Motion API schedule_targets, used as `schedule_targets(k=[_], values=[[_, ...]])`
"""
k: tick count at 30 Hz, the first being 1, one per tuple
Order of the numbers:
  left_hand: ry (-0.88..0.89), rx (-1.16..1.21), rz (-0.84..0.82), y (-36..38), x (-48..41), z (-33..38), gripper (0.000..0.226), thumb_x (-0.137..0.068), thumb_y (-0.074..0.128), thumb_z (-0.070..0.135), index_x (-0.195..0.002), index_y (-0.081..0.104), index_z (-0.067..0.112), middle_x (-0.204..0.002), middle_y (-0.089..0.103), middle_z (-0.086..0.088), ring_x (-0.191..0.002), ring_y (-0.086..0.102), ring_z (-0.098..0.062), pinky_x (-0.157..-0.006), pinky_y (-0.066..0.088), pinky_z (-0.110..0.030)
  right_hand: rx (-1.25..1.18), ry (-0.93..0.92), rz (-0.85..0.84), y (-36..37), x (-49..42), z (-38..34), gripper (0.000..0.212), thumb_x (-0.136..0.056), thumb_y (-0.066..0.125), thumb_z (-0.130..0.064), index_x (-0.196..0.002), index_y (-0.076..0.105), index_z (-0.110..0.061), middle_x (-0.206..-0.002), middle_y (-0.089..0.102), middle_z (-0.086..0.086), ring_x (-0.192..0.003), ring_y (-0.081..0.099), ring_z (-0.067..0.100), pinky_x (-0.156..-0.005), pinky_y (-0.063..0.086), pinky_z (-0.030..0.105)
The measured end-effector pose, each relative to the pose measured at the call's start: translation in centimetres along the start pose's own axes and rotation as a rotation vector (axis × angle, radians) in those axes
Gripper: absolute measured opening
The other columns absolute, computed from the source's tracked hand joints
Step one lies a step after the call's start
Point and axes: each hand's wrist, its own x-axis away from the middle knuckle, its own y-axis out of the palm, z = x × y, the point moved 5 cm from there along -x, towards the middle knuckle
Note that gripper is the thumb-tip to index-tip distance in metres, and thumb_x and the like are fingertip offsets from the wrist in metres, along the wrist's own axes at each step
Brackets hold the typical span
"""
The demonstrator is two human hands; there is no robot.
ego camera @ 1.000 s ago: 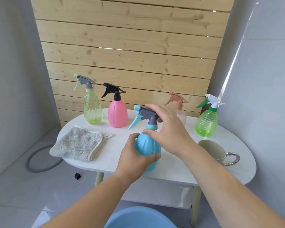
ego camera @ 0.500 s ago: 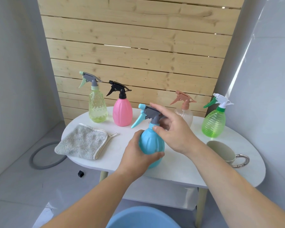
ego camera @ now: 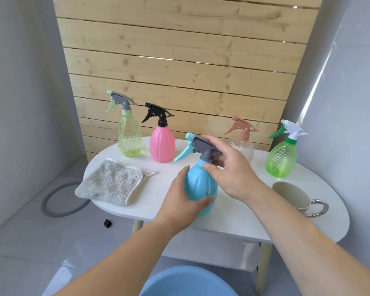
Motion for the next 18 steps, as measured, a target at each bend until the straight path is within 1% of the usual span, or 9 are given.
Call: schedule_targets(k=[4,7,8,10,12,14,15,17,18], values=[[-0.002,-0.04,0.072,-0.07,0.04,0.13,0.091,-0.064,0.09,0.049,-0.14,0.041,0.037,-0.128,0.054,0.011,-0.119,0.055,-0.011,-0.096,0.052,-0.032,0.102,-0.027,0.014,0.08,0.14,-0.42,0.067,-0.088,0.066,-0.001,-0.143,0.047,-0.034,-0.121,0.057,-0.004,-0.104,0.058,0.008,-0.099,0.047,0.025],[-0.042,0.064,-0.01,0.14,-0.03,0.13,0.075,-0.073,0.085,0.028,-0.133,0.04,0.032,-0.125,0.055,0.002,-0.109,0.061,-0.012,-0.075,0.054,-0.016,0.131,-0.025,0.017,0.07,0.19,-0.43,0.067,-0.089,0.066,-0.004,-0.145,0.044,-0.033,-0.121,0.056,-0.006,-0.106,0.056,0.007,-0.1,0.046,0.027],[-0.053,0.088,-0.038,0.11,-0.12,0.07,0.073,-0.073,0.081,0.022,-0.132,0.038,0.03,-0.123,0.056,0.0,-0.106,0.063,-0.012,-0.069,0.054,-0.014,0.138,-0.022,0.018,0.06,0.21,-0.45,0.067,-0.089,0.066,-0.005,-0.146,0.043,-0.034,-0.12,0.056,-0.007,-0.105,0.056,0.006,-0.099,0.046,0.026],[-0.05,0.083,-0.041,0.0,-0.29,0.13,0.071,-0.076,0.083,0.017,-0.129,0.037,0.028,-0.121,0.055,0.001,-0.103,0.062,-0.008,-0.066,0.053,-0.013,0.138,-0.015,0.024,0.0,0.26,-0.43,0.068,-0.09,0.066,-0.006,-0.146,0.042,-0.034,-0.119,0.056,-0.009,-0.102,0.056,0.004,-0.098,0.047,0.026],[-0.037,0.048,0.008,-0.07,-0.31,0.21,0.08,-0.072,0.092,0.026,-0.129,0.035,0.029,-0.124,0.052,0.006,-0.109,0.057,-0.003,-0.071,0.053,-0.013,0.13,-0.004,0.033,-0.14,0.27,-0.29,0.068,-0.089,0.067,-0.007,-0.146,0.042,-0.034,-0.118,0.055,-0.011,-0.1,0.057,0.003,-0.097,0.048,0.026],[-0.046,0.007,0.037,0.04,-0.31,0.1,0.102,-0.06,0.094,0.046,-0.139,0.031,0.031,-0.131,0.048,0.007,-0.119,0.052,-0.009,-0.09,0.054,-0.026,0.109,0.009,0.041,-0.22,0.33,-0.19,0.069,-0.089,0.068,-0.007,-0.146,0.042,-0.035,-0.116,0.056,-0.014,-0.099,0.058,0.004,-0.096,0.049,0.027],[-0.04,-0.005,0.015,0.28,-0.31,0.18,0.111,-0.058,0.09,0.053,-0.146,0.026,0.034,-0.136,0.045,0.007,-0.126,0.048,-0.012,-0.1,0.051,-0.033,0.096,0.012,0.042,-0.25,0.34,-0.14,0.069,-0.089,0.068,-0.006,-0.146,0.042,-0.035,-0.116,0.057,-0.014,-0.097,0.059,0.005,-0.094,0.049,0.026],[-0.03,0.016,-0.07,0.75,-0.32,0.4,0.113,-0.06,0.078,0.051,-0.155,0.018,0.037,-0.148,0.04,0.008,-0.137,0.043,-0.013,-0.111,0.046,-0.04,0.08,0.017,0.033,-0.22,0.4,-0.08,0.07,-0.089,0.068,-0.005,-0.147,0.042,-0.034,-0.113,0.058,-0.014,-0.092,0.059,0.005,-0.092,0.049,0.023],[-0.021,0.025,-0.096,0.81,-0.35,0.41,0.111,-0.061,0.073,0.047,-0.156,0.019,0.037,-0.15,0.042,0.007,-0.137,0.045,-0.012,-0.111,0.047,-0.04,0.074,0.019,0.027,-0.21,0.44,-0.08,0.07,-0.09,0.068,-0.005,-0.147,0.041,-0.034,-0.111,0.058,-0.014,-0.09,0.059,0.006,-0.092,0.049,0.022]])
